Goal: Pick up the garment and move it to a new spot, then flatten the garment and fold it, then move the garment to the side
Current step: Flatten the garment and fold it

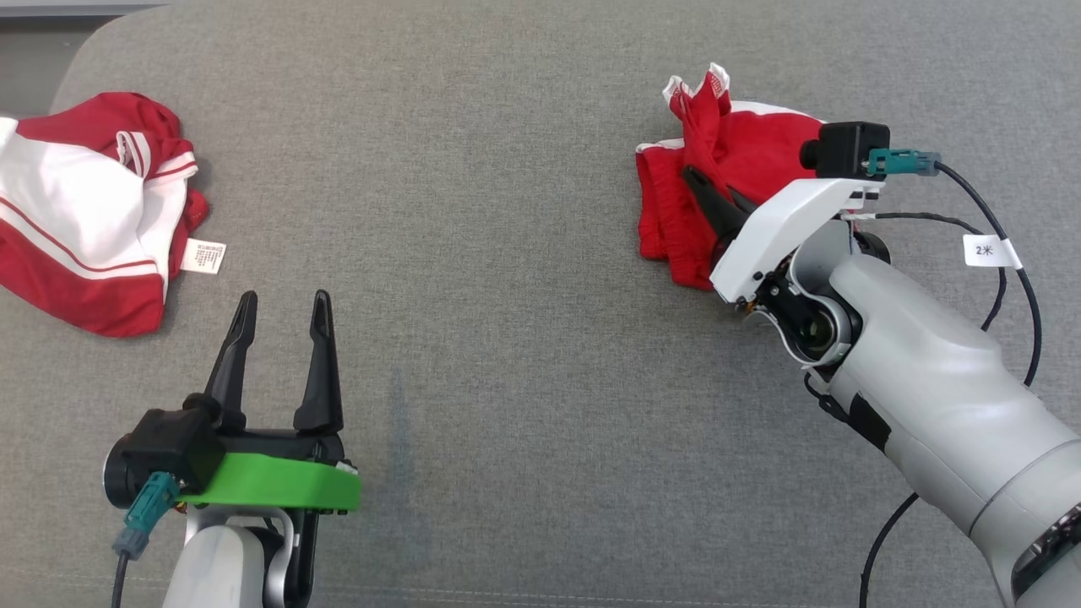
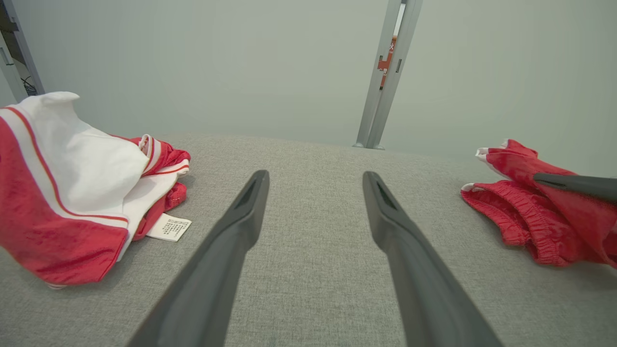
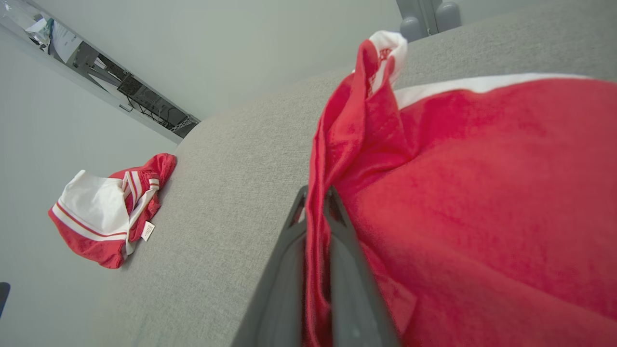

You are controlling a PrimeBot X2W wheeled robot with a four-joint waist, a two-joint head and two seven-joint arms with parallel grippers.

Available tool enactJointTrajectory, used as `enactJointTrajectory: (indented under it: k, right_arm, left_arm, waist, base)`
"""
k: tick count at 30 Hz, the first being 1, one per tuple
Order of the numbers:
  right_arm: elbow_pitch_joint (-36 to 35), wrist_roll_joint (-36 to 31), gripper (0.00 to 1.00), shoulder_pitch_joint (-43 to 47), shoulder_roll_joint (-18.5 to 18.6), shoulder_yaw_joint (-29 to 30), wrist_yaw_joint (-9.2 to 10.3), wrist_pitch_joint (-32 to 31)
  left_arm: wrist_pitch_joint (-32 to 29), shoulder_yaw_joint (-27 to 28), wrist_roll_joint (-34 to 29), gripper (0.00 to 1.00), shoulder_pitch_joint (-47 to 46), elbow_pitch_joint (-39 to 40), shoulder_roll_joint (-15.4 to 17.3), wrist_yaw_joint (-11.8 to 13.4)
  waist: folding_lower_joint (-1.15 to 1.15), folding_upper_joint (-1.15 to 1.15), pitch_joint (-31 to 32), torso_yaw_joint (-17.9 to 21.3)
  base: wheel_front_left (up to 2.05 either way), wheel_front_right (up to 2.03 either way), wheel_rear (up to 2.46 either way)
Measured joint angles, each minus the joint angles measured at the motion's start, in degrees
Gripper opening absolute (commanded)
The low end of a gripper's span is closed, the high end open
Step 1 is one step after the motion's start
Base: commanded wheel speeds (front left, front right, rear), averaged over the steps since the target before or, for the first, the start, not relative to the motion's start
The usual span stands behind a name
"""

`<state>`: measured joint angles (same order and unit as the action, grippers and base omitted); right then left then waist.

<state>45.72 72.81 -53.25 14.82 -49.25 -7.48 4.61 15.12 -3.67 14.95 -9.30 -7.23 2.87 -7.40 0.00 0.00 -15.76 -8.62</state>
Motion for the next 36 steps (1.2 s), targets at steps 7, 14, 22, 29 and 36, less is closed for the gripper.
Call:
enactJointTrajectory:
  k: [7, 14, 22, 29, 36]
  right_arm:
    - [-1.35, -3.42, 1.0, 0.17, 2.16, 0.19, 0.0, 6.87]
    - [-3.66, -9.85, 1.0, 2.77, 8.02, 4.5, 0.0, 10.23]
    - [-8.37, -21.99, 0.62, 10.26, 10.7, 20.54, 0.0, 10.44]
    - [-8.26, -30.83, 0.0, 13.14, 7.33, 23.64, -0.01, 10.44]
    - [-2.61, -37.29, 0.0, 11.89, 2.4, 22.8, 0.0, 10.44]
  left_arm:
    - [0.0, 0.74, 0.09, 1.0, -0.06, -0.4, -0.01, 0.0]
    - [0.0, 1.58, -0.45, 1.0, -0.01, -0.27, -0.01, 0.0]
    - [0.0, 1.43, -0.91, 1.0, 0.02, 0.38, -0.02, 0.0]
    - [0.0, 0.51, -0.79, 1.0, -0.18, 0.25, -0.02, 0.0]
    - [0.0, -0.38, 0.07, 1.0, -1.44, -0.15, -0.02, 0.0]
  waist:
    - [0.0, 0.0, 0.05, 0.59]
    - [0.0, 0.0, 0.83, 2.13]
    - [0.0, 0.0, 0.53, 2.79]
    - [0.0, 0.0, -0.59, 1.7]
    - [0.0, 0.0, -1.51, -0.28]
  base:
    - [0.0, 0.0, 0.0]
    - [0.0, 0.0, 0.0]
    - [0.0, 0.0, 0.0]
    - [0.0, 0.0, 0.0]
    - [0.0, 0.0, 0.0]
